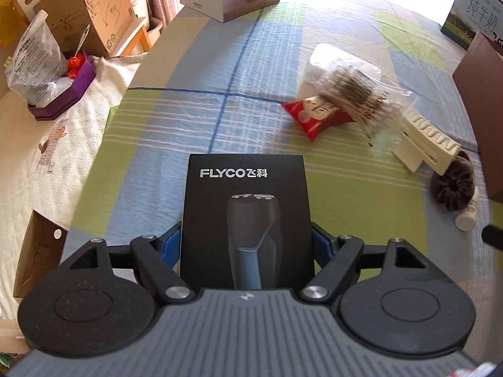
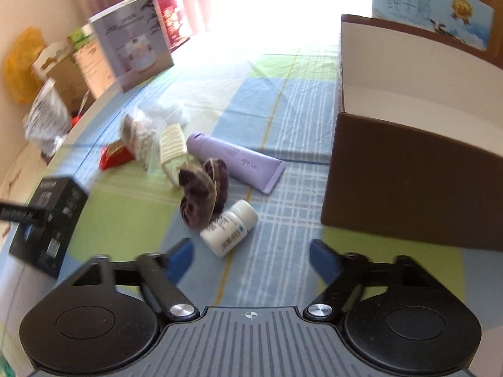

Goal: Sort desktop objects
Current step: 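Grasp the white pill bottle with the right tool while the left tool holds the FLYCO box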

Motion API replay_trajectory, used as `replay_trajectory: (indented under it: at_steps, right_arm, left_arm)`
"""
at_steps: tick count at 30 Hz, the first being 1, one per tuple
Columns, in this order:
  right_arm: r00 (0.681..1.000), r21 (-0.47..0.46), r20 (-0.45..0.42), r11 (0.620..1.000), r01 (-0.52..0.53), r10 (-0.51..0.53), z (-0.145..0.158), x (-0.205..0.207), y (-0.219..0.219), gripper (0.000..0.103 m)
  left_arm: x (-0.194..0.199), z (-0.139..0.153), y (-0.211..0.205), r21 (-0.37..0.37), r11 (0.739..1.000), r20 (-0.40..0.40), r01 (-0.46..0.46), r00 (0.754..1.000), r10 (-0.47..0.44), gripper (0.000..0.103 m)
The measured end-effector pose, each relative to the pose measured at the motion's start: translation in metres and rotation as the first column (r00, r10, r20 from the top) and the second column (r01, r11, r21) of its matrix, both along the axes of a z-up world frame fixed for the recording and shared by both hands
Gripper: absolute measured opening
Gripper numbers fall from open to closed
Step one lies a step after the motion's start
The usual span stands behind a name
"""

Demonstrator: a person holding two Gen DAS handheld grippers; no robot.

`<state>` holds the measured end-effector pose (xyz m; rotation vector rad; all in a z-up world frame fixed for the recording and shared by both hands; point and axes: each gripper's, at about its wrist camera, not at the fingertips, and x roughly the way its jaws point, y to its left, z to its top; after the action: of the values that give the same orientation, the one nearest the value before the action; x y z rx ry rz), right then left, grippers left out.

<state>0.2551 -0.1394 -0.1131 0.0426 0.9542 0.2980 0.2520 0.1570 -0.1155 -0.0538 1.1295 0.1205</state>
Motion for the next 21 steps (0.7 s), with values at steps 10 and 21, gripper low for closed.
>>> replay_trajectory:
  at_steps: [10,21]
  right_arm:
    - [0.990,0.039,-0.015,0.989,0.142,-0.142,-0.010,0.022,0.017,0.036]
    - [0.999,-0.081,-0.004,0.996,0.039,-0.040,-0.024,0.014,0.030,0.024]
  left_arm:
    - [0.000,0.000,0.023,-0.016,1.000,-0.003,0.026,1.000,-0.026,0.077]
    - [0.009,-0.012,0.022,-0.015,0.997,-0.024,0.071,0.997,-0.071,0.077]
